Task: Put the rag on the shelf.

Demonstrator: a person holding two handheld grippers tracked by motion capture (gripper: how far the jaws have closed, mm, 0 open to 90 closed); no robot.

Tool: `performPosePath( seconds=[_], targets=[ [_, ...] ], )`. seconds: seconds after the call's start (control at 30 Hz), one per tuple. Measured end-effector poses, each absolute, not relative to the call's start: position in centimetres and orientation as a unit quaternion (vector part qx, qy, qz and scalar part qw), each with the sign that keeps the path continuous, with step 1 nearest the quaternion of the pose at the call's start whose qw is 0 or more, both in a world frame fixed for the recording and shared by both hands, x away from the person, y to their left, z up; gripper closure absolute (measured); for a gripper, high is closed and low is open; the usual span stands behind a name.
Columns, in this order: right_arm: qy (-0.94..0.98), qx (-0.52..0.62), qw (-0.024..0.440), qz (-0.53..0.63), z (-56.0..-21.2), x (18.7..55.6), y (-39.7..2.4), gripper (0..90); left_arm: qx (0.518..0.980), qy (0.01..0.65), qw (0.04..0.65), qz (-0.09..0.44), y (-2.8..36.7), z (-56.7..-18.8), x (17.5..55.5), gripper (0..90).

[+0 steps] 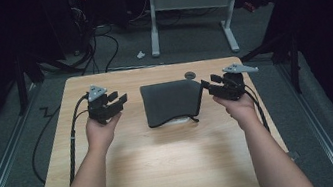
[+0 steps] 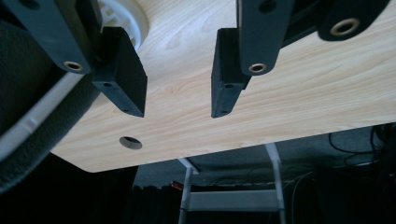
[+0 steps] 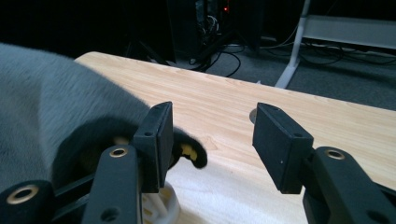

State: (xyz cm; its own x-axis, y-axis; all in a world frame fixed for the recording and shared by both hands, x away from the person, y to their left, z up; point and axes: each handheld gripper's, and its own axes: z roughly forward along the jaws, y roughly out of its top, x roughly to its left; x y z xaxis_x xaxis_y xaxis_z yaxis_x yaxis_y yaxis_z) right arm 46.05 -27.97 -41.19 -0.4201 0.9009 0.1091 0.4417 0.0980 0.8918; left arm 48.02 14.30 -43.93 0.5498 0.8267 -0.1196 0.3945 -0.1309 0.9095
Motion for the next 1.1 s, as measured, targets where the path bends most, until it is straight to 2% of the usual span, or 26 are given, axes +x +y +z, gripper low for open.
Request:
performPosePath(
  seconds=[0.3, 0.37, 0.47, 0.53, 0.63, 0.9, 1.0, 1.1],
  targets=[
    [0.709, 0.453, 0.288, 0.458, -42.0, 42.8, -27.7, 44.8, 0.717, 0.424, 0.51, 0.214, 16.6, -44.8, 44.6, 53.4],
    [0.715, 0.456, 0.283, 0.448, -42.1, 42.2, -27.5, 42.8, 0.719, 0.421, 0.51, 0.214, 16.9, -45.2, 43.6, 53.1],
    [0.714, 0.437, 0.307, 0.451, -42.6, 40.3, -27.3, 44.2, 0.722, 0.416, 0.512, 0.208, 17.3, -46.0, 41.9, 52.2],
    [0.729, 0.433, 0.297, 0.44, -42.8, 39.3, -27.1, 43.2, 0.725, 0.412, 0.513, 0.202, 17.4, -46.6, 40.6, 51.8],
    [0.728, 0.41, 0.316, 0.45, -43.5, 37.1, -26.9, 46.9, 0.731, 0.406, 0.513, 0.192, 17.4, -47.6, 38.5, 51.0],
    [0.742, 0.39, 0.29, 0.463, -46.4, 31.7, -25.6, 50.9, 0.749, 0.385, 0.512, 0.169, 16.2, -49.3, 32.8, 48.0],
    [0.739, 0.411, 0.277, 0.457, -48.1, 30.2, -25.0, 53.2, 0.771, 0.369, 0.493, 0.164, 15.0, -50.3, 30.8, 46.7],
    [0.74, 0.44, 0.26, 0.437, -49.7, 29.1, -24.6, 50.3, 0.796, 0.356, 0.465, 0.157, 13.8, -52.0, 28.6, 45.9]
  ],
)
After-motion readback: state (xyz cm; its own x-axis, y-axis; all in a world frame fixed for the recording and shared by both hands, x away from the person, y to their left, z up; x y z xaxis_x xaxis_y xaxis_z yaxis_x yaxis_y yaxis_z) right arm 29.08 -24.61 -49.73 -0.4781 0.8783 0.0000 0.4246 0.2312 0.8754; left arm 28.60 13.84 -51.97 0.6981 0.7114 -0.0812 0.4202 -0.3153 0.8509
